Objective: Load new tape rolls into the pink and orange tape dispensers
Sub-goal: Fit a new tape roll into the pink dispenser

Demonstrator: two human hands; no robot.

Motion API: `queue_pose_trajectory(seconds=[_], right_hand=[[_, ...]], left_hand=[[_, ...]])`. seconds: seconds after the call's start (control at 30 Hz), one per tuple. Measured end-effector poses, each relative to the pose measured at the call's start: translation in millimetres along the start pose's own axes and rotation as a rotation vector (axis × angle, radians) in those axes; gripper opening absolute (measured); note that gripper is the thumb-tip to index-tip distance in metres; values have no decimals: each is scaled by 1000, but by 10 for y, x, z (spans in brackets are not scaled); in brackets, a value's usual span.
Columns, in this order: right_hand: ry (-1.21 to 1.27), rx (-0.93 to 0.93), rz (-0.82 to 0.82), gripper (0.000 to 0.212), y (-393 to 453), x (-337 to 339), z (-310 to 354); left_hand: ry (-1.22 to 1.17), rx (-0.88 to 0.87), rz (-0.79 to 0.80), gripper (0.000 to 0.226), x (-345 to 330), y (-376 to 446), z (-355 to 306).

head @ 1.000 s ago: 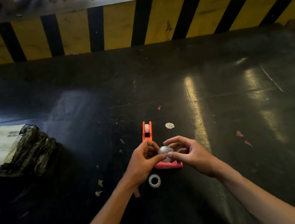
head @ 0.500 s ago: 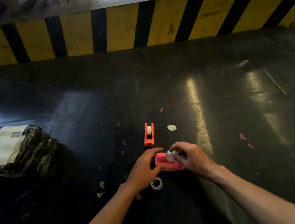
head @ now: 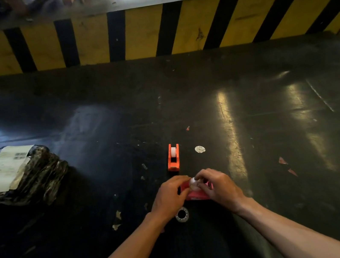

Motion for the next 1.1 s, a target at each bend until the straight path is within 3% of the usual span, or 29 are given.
queue_pose_trajectory(seconds=[0.43, 0.87, 0.97, 1.03, 1.1], right_hand=[[-23, 30, 66, 8, 16, -36, -34], [-36, 57, 10, 44, -8, -167, 36], [1, -22, 108, 28, -13, -113, 9], [8, -118, 78, 47, -71, -125, -35], [-50, -246, -14, 49, -136, -140, -44]], left_hand=[[52, -19, -2, 35, -20, 59, 74], [57, -10, 33, 35, -5, 57, 102], [58, 1, 43, 33, 14, 79, 93], [61, 6, 50, 31, 20, 91, 86], [60, 15, 55, 29, 22, 94, 83]])
Point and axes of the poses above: each hand's wrist, its own y-axis towards the middle knuckle, its own x-axis out of the back of the hand, z = x × y, the point moved 1 cm from there along y, towards the middle knuckle, and after that the axes turned 14 degrees about z, right-handed, at the moved point
